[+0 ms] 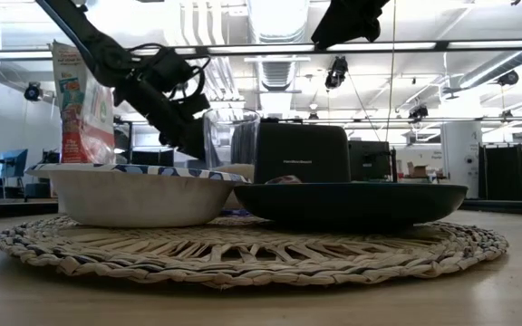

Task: Arrange a breakfast setting
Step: Adjust the blue cup, then return to Home Position

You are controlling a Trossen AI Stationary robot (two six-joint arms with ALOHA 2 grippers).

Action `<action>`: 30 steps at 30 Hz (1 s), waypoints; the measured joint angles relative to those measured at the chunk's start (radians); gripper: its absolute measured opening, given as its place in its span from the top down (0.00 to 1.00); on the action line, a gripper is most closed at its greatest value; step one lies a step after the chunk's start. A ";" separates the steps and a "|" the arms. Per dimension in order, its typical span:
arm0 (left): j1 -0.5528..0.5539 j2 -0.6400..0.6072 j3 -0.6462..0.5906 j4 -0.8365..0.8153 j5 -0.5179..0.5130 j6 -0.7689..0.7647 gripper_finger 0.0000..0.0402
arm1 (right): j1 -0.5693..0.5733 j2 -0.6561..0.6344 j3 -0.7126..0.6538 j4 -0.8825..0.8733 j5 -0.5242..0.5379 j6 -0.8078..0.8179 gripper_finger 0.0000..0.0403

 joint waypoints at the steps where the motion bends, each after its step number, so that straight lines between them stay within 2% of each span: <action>1: 0.000 0.000 -0.007 0.008 0.000 -0.004 1.00 | 0.000 0.000 0.000 0.000 0.000 0.000 0.65; 6: -0.001 0.000 -0.022 0.021 -0.049 -0.010 1.00 | 0.000 0.000 0.000 0.000 0.000 0.000 0.65; 11: -0.006 -0.001 -0.026 0.019 -0.051 -0.039 0.98 | 0.000 0.000 0.000 0.000 0.000 0.000 0.65; 23: -0.013 -0.056 -0.026 0.016 -0.051 -0.078 0.77 | 0.000 0.000 0.000 0.000 0.000 0.000 0.65; 30: -0.021 -0.151 -0.026 -0.032 -0.053 -0.070 0.72 | 0.000 0.000 0.000 0.000 0.000 0.000 0.65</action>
